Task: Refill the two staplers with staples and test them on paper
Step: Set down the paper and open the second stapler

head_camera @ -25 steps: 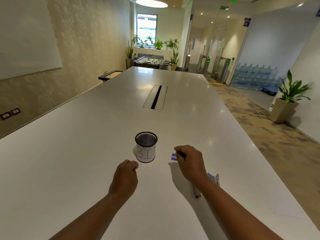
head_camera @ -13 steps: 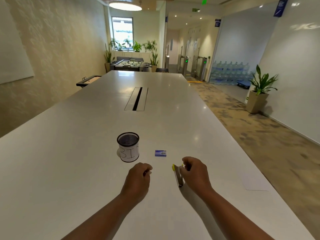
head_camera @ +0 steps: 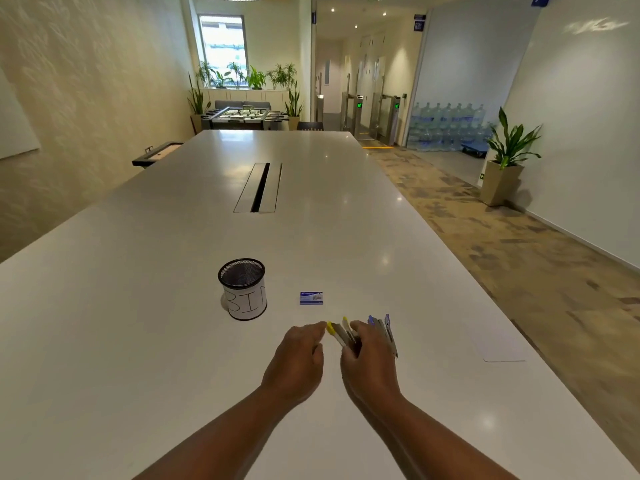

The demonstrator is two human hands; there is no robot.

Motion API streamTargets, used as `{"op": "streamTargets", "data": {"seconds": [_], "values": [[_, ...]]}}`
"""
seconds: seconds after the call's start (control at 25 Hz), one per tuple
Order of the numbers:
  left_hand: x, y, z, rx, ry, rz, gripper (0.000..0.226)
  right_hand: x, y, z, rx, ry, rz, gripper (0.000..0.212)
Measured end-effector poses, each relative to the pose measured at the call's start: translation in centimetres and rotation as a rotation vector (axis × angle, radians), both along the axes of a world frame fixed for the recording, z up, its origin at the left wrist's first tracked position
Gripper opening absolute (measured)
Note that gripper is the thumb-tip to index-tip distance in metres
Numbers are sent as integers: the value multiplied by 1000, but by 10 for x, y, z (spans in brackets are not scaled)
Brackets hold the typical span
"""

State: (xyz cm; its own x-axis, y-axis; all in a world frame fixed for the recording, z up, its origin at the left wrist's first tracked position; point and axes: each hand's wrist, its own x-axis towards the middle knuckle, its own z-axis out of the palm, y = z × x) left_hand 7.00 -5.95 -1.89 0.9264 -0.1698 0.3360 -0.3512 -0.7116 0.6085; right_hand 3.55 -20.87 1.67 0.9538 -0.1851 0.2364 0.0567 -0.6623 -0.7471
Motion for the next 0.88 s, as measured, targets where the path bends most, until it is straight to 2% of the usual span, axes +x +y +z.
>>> {"op": "streamTargets", "data": {"seconds": [0.08, 0.2, 0.24, 0.32, 0.44, 0.56, 0.64, 0.72, 0.8, 0.88], "values": [[0, 1, 1, 7, 47, 16, 53, 0, 3, 6, 226, 30, -15, 17], [-1, 3, 2, -37, 156, 21, 65, 1, 3, 13, 671, 104, 69, 21], [-1, 3, 3, -90, 172, 13, 62, 2, 1, 13, 722, 127, 105, 20], [-1, 5, 4, -207, 175, -18, 56, 2, 0, 16, 752, 178, 206, 17], [-1, 8, 4, -227, 118, -52, 53, 5, 1, 14, 739, 227, 342, 14], [-2, 8, 5, -261, 112, -51, 50, 12, -3, 8, 847, 306, 393, 18], [-2, 6, 8, -287, 122, -60, 36, 14, -5, 5, 845, 359, 387, 19], [-4, 6, 10, -298, 104, -74, 27, 14, -4, 4, 705, 375, 380, 33], [-6, 6, 11, -299, 96, -72, 35, 15, 0, 5, 526, 358, 416, 44], [-7, 6, 11, -285, 90, -56, 40, 17, 2, 4, 452, 342, 432, 47]]}}
